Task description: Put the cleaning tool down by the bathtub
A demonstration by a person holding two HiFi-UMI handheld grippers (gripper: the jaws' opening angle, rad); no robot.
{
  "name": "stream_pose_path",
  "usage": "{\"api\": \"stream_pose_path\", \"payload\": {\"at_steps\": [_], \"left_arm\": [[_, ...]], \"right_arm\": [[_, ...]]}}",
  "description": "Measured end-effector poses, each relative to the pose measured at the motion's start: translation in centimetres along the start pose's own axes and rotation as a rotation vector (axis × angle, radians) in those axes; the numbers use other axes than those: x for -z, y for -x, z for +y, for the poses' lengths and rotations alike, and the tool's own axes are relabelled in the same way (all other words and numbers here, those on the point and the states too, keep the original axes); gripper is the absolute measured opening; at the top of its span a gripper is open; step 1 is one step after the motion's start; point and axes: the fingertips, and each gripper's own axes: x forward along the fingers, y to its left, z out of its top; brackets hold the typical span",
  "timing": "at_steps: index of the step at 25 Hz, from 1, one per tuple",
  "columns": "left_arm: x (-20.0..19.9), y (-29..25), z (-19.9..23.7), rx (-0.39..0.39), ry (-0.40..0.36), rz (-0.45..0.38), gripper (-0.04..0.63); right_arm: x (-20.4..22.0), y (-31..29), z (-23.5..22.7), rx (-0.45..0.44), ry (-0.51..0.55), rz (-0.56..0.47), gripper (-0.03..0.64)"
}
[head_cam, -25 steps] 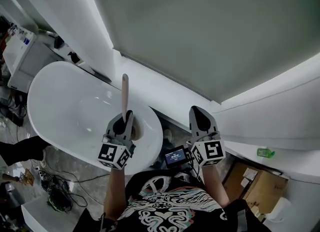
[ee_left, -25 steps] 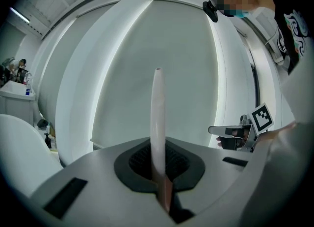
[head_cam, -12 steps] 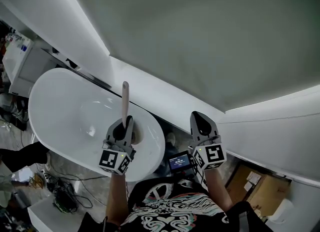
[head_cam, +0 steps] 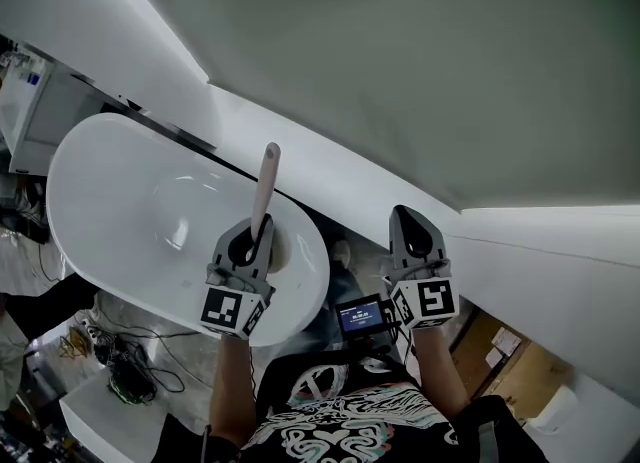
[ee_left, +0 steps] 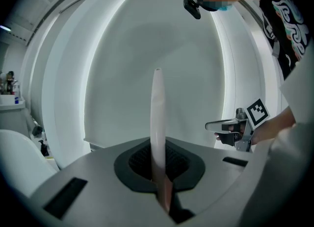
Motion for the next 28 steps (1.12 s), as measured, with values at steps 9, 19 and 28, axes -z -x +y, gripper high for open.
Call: {"api": "stream_pose_path", "payload": {"at_steps": [9, 19, 28], "left_arm": [[3.1, -3.4, 1.1, -0.007, -0.054, 0.048, 0.014], [10.0, -8.3, 2.7, 0.037, -0.189, 0.129, 0.014], [14.0, -10.2, 3.2, 0.104, -0.379, 0.231, 0.014]], "right_arm": [[4.0, -2.0, -1.8, -0.004, 0.04, 0.052, 0.028], [10.6, -5.9, -3.2, -0.027, 0.028, 0.123, 0.028], [15.1, -7.7, -4.0, -0.063, 0.026, 0.175, 0.028]]}}
